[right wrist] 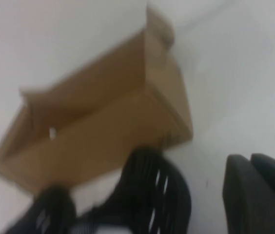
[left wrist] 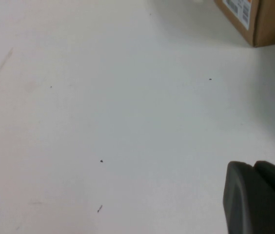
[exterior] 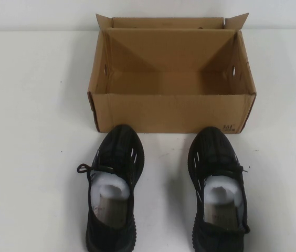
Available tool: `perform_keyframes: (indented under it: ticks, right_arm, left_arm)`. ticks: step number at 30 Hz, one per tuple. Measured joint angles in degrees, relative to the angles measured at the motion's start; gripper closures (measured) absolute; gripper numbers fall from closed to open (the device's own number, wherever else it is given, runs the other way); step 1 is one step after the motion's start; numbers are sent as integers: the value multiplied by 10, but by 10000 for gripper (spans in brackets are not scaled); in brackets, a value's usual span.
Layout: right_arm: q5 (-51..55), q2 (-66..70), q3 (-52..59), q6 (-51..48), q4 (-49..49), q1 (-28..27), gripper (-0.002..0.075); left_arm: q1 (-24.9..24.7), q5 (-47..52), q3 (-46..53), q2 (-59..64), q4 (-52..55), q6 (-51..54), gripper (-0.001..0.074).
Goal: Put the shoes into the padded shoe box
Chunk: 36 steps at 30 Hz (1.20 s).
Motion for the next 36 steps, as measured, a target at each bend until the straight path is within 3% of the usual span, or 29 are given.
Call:
perform_keyframes:
  ticks: [10, 15, 18, 22, 26, 30, 33, 36]
  right_arm:
    - [235, 287, -232, -10, -219, 0, 729]
    - [287, 400, -330, -15, -254, 12, 729]
    - [313, 467, -390, -15, -265, 56, 729]
    - [312, 543, -480, -15, -322, 162, 729]
    - [337, 616, -568, -98, -359, 272, 728]
    - [420, 677, -638, -170, -383, 328, 720]
    - [473, 706, -659, -218, -392, 339, 650]
    - [467, 714, -659, -257, -396, 339, 506]
  left_arm:
    - [0, 0, 0, 0, 0, 0, 738]
    - [0, 0, 0, 0, 0, 0, 738]
    - [0, 0, 0, 0, 0, 0, 738]
    - [0, 0, 0, 0, 0, 0, 738]
    - [0, 0, 0, 0, 0, 0, 738]
    - [0, 0, 0, 0, 0, 0, 738]
    - [0, 0, 0, 0, 0, 0, 738]
    - [0, 0, 0, 0, 0, 0, 738]
